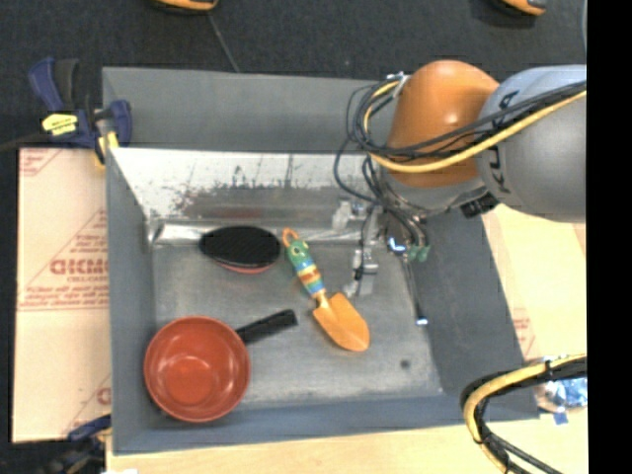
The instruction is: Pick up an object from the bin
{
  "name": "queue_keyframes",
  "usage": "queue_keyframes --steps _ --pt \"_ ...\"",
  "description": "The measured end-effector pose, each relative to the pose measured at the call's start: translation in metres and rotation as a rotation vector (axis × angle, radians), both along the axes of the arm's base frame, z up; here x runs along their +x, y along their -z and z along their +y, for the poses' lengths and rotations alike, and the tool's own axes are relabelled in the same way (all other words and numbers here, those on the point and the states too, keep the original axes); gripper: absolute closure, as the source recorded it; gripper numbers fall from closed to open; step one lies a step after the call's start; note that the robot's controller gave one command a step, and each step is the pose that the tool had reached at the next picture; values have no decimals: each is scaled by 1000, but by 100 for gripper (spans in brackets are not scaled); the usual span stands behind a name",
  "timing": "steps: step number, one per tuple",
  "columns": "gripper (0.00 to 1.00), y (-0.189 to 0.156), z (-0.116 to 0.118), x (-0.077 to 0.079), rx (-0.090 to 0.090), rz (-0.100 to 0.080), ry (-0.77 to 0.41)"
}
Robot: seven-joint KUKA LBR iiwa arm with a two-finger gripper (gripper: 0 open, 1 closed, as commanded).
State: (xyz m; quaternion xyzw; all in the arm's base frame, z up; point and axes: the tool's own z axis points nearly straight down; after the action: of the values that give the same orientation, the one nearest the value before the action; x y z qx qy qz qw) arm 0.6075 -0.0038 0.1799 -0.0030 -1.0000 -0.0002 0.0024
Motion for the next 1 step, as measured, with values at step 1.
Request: queue_keyframes --steps 1 --pt "0 -5 0 2 0 -8 0"
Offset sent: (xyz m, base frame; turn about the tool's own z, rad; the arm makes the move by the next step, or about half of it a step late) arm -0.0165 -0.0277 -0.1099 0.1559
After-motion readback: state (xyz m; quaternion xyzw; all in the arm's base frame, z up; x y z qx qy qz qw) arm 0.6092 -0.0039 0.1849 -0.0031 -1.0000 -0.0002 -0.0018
